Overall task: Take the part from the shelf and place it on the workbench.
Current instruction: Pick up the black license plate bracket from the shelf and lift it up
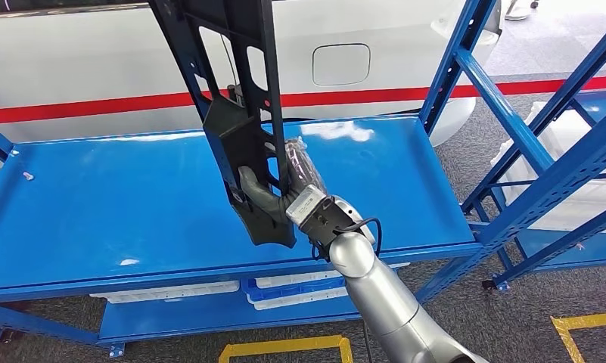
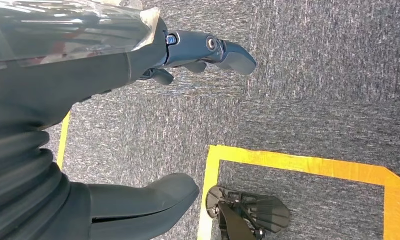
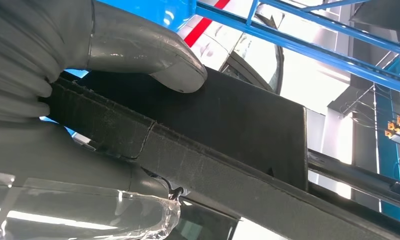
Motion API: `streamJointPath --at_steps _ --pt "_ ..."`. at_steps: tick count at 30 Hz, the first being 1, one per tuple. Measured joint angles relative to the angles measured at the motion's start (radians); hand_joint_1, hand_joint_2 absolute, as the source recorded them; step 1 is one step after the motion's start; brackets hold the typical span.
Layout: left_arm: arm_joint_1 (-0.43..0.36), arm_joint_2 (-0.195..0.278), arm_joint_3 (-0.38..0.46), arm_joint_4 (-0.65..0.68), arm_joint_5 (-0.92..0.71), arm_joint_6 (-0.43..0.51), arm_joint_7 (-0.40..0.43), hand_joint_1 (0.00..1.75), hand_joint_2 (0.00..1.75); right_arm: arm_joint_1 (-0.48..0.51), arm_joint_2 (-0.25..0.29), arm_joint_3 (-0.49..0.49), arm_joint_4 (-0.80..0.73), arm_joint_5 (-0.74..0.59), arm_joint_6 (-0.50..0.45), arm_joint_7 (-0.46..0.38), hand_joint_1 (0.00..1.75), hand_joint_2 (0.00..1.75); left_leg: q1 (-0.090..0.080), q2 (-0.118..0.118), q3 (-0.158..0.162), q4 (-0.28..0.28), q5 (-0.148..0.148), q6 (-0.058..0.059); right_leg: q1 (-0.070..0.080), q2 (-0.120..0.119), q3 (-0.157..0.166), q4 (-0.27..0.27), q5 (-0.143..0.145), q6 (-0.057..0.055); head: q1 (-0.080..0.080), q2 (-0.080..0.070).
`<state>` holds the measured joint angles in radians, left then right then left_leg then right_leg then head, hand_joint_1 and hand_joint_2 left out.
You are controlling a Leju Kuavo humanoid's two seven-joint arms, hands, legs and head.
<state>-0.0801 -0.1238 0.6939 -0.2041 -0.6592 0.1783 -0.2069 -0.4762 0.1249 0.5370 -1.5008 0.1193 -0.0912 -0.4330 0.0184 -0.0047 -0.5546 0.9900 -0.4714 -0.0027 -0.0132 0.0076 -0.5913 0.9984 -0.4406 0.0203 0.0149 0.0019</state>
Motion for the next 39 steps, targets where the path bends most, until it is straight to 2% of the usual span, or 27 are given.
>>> streamJointPath --at_steps 3,5,6,8,9,10,11,13,14,15,16,19,20,21,23,24,25,26,27,29,30,31,34,35,36,38,39 --pt "0.000 0.000 0.000 0.000 0.000 -0.004 -0.002 0.00 1.75 0.006 -0.002 0.000 -0.002 -0.013 0.000 -0.002 1.75 1.75 0.000 0.000 0.007 -0.013 0.012 0.017 -0.004 0.000 0.006 -0.013 0.009 0.014 0.000 0.000" --pt "0.000 -0.002 0.001 0.000 0.000 -0.011 -0.004 0.00 1.75 0.011 -0.006 0.000 -0.004 -0.024 -0.001 -0.008 1.75 1.75 0.007 0.005 0.025 -0.050 0.036 0.030 0.001 -0.001 -0.002 0.004 -0.006 0.018 0.001 0.000" --pt "-0.001 -0.003 0.001 0.000 0.000 -0.015 -0.005 0.00 1.75 0.014 -0.009 0.000 -0.005 -0.028 -0.001 -0.011 1.75 1.75 0.012 0.008 0.032 -0.067 0.046 0.033 0.002 -0.001 -0.019 0.042 -0.028 0.016 0.003 0.000" --pt "-0.001 -0.003 0.003 0.000 -0.001 -0.019 -0.005 0.00 1.75 0.022 -0.016 0.001 -0.006 -0.034 -0.004 -0.015 1.75 1.75 0.015 0.012 0.030 -0.073 0.053 0.033 -0.004 -0.002 -0.074 0.170 -0.085 0.013 0.005 0.000" --pt "-0.001 -0.003 0.004 0.000 -0.001 -0.020 -0.004 0.00 1.75 0.029 -0.020 0.001 -0.006 -0.034 -0.008 -0.016 1.75 1.75 0.016 0.012 0.026 -0.072 0.054 0.031 -0.010 -0.002 -0.097 0.225 -0.105 0.018 0.005 0.000" --pt "-0.001 -0.003 0.004 0.000 -0.002 -0.020 -0.003 0.00 1.75 0.037 -0.023 0.002 -0.006 -0.033 -0.013 -0.016 1.75 1.75 0.019 0.013 0.023 -0.070 0.054 0.027 -0.016 -0.003 -0.105 0.249 -0.111 0.027 0.005 0.000" --pt "-0.001 -0.003 0.005 0.000 -0.001 -0.020 -0.002 0.00 1.75 0.043 -0.025 0.002 -0.006 -0.031 -0.018 -0.017 1.75 1.75 0.024 0.013 0.019 -0.065 0.054 0.021 -0.023 -0.004 -0.092 0.230 -0.101 0.041 0.005 0.000" --pt "-0.001 -0.002 0.006 0.000 -0.001 -0.018 -0.004 0.00 1.75 0.052 -0.026 0.002 -0.006 -0.029 -0.026 -0.017 1.75 1.75 0.034 0.013 0.007 -0.045 0.048 0.001 -0.039 -0.007 -0.023 0.105 -0.059 0.073 0.005 0.000" --pt "-0.002 0.001 0.008 0.000 0.000 -0.017 -0.005 0.00 1.75 0.056 -0.027 0.002 -0.007 -0.028 -0.028 -0.019 1.75 1.75 0.037 0.011 -0.002 -0.030 0.042 -0.012 -0.042 -0.004 0.008 0.050 -0.044 0.081 0.006 0.000" --pt "-0.002 0.003 0.010 -0.001 0.000 -0.015 -0.006 0.00 1.75 0.062 -0.028 0.001 -0.008 -0.028 -0.029 -0.021 1.75 1.75 0.038 0.009 -0.010 -0.016 0.038 -0.022 -0.043 -0.002 0.024 0.020 -0.037 0.078 0.006 0.000" --pt "-0.003 0.005 0.013 -0.001 0.000 -0.013 -0.006 0.00 1.75 0.069 -0.029 -0.001 -0.010 -0.028 -0.030 -0.025 1.75 1.75 0.037 0.007 -0.017 -0.007 0.037 -0.030 -0.041 0.002 0.026 0.014 -0.037 0.070 0.005 0.000" --pt "-0.001 0.004 0.022 0.000 0.003 -0.010 -0.005 0.00 1.75 0.093 -0.030 -0.005 -0.012 -0.027 -0.025 -0.043 1.75 1.75 0.043 0.005 -0.028 0.002 0.035 -0.041 -0.035 0.006 0.010 0.034 -0.031 0.040 0.003 0.000" --pt "-0.001 0.003 0.024 0.000 0.004 -0.010 -0.006 0.00 1.75 0.099 -0.030 -0.005 -0.013 -0.023 -0.022 -0.048 1.75 1.75 0.044 0.006 -0.037 0.021 0.016 -0.041 -0.034 0.005 0.004 0.035 -0.027 0.030 0.002 0.000" --pt "-0.001 0.003 0.024 0.000 0.004 -0.010 -0.007 0.00 1.75 0.104 -0.029 -0.006 -0.014 -0.017 -0.018 -0.053 1.75 1.75 0.043 0.007 -0.054 0.062 -0.019 -0.039 -0.032 0.005 -0.003 0.035 -0.022 0.020 0.002 0.000" --pt "-0.002 0.004 0.028 0.000 0.006 -0.007 -0.009 0.00 1.75 0.115 -0.028 -0.006 -0.017 -0.004 -0.012 -0.058 1.75 1.75 0.036 0.007 -0.103 0.195 -0.108 -0.031 -0.022 0.003 -0.018 0.036 -0.011 0.002 0.001 0.000" --pt "-0.002 0.004 0.030 0.000 0.007 -0.005 -0.010 0.00 1.75 0.120 -0.028 -0.007 -0.018 0.001 -0.009 -0.059 1.75 1.75 0.031 0.006 -0.123 0.258 -0.142 -0.026 -0.015 0.002 -0.026 0.036 -0.005 -0.006 0.001 0.000" --pt "-0.002 0.005 0.033 0.000 0.008 -0.002 -0.011 0.00 1.75 0.123 -0.028 -0.008 -0.018 0.004 -0.007 -0.059 1.75 1.75 0.026 0.006 -0.129 0.294 -0.159 -0.019 -0.008 0.001 -0.033 0.036 0.000 -0.012 0.001 0.000" --pt "-0.002 0.005 0.036 0.000 0.009 0.000 -0.011 0.00 1.75 0.126 -0.027 -0.009 -0.019 0.006 -0.005 -0.059 1.75 1.75 0.020 0.006 -0.117 0.294 -0.157 -0.010 -0.001 0.001 -0.040 0.036 0.006 -0.017 0.001 0.000" --pt "-0.002 0.005 0.038 0.000 0.009 0.001 -0.011 0.00 1.75 0.126 -0.027 -0.011 -0.020 0.006 -0.003 -0.059 1.75 1.75 0.012 0.006 -0.083 0.254 -0.141 0.004 0.005 0.001 -0.047 0.036 0.013 -0.021 0.001 0.000" --pt "-0.005 0.006 0.041 0.000 0.009 0.002 -0.011 0.00 1.75 0.127 -0.024 -0.017 -0.024 0.007 -0.001 -0.055 1.75 1.75 -0.006 0.006 0.011 0.120 -0.103 0.037 0.014 0.002 -0.056 0.035 0.026 -0.021 0.002 0.000" --pt "-0.007 0.006 0.042 -0.001 0.008 0.002 -0.012 0.00 1.75 0.127 -0.022 -0.021 -0.026 0.008 -0.001 -0.052 1.75 1.75 -0.015 0.007 0.044 0.066 -0.090 0.049 0.015 0.002 -0.058 0.034 0.032 -0.018 0.002 0.000" --pt "-0.009 0.006 0.043 -0.001 0.008 0.002 -0.012 0.00 1.75 0.127 -0.020 -0.025 -0.027 0.010 -0.001 -0.050 1.75 1.75 -0.022 0.009 0.061 0.036 -0.085 0.056 0.014 0.000 -0.060 0.033 0.037 -0.013 0.002 0.000" --pt "-0.009 0.005 0.047 -0.002 0.010 0.002 -0.016 0.00 1.75 0.136 -0.017 -0.034 -0.031 0.017 0.003 -0.048 1.75 1.75 -0.031 0.011 0.054 0.015 -0.058 0.059 0.010 -0.007 -0.062 0.028 0.054 0.005 0.002 0.000" --pt "-0.009 0.005 0.049 -0.001 0.012 0.001 -0.019 0.00 1.75 0.139 -0.016 -0.037 -0.033 0.020 0.005 -0.048 1.75 1.75 -0.028 0.012 0.049 0.007 -0.043 0.060 0.011 -0.007 -0.070 0.035 0.045 0.007 0.002 0.000" --pt "-0.008 0.004 0.050 -0.001 0.014 0.001 -0.023 0.00 1.75 0.142 -0.017 -0.041 -0.034 0.023 0.007 -0.048 1.75 1.75 -0.025 0.014 0.041 0.000 -0.028 0.061 0.012 -0.007 -0.081 0.058 0.020 0.005 0.002 0.000" --pt "-0.008 0.001 0.051 -0.001 0.018 0.001 -0.029 0.00 1.75 0.148 -0.017 -0.048 -0.036 0.029 0.010 -0.049 1.75 1.75 -0.022 0.016 0.019 -0.005 -0.005 0.063 0.010 -0.006 -0.115 0.158 -0.066 -0.005 0.003 0.000" --pt "-0.008 0.000 0.052 -0.001 0.019 0.001 -0.031 0.00 1.75 0.151 -0.017 -0.051 -0.037 0.031 0.012 -0.049 1.75 1.75 -0.022 0.017 0.005 -0.004 0.005 0.062 0.008 -0.006 -0.128 0.222 -0.103 -0.006 0.004 0.000"
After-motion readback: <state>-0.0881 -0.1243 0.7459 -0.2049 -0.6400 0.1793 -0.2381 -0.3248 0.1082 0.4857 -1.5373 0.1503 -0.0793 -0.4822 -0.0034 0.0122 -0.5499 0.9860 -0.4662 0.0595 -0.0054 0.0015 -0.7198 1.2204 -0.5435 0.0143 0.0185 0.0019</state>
